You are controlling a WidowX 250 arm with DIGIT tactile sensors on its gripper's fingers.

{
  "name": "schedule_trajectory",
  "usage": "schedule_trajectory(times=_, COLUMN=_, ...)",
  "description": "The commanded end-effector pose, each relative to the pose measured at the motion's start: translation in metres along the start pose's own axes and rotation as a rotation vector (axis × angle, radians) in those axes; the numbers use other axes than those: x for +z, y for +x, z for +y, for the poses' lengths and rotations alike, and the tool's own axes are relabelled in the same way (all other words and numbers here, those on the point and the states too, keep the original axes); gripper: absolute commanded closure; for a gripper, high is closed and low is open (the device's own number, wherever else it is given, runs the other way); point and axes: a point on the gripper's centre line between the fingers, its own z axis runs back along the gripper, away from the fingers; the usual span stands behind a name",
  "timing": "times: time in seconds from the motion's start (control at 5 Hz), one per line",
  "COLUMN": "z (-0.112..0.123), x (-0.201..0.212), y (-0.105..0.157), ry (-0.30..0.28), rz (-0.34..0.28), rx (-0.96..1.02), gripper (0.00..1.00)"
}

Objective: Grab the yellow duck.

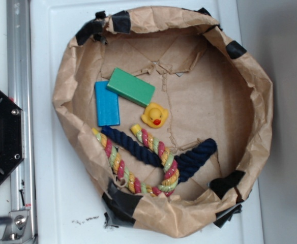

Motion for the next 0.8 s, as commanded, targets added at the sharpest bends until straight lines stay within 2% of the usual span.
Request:
schedule_trajectory(times=0.0, z=0.000, x=0.000, y=0.000, ry=0.000, rz=0.000, rx=0.000, gripper=0.00)
schedule_trajectory(times=0.2, z=0.037, x=-0.009, y=0.025, ry=-0.149, rz=-0.256, rx=0.087, gripper=0.00)
schedule_trajectory(times=0.4, z=0.062, x=-0.022, y=0.050, ry=-0.120, rz=-0.332, rx=0.089, gripper=0.00)
schedule_trajectory(times=0.6, z=0.065, x=-0.060, y=0.074, ry=-0.087, rz=-0.275, rx=0.052, gripper=0.00)
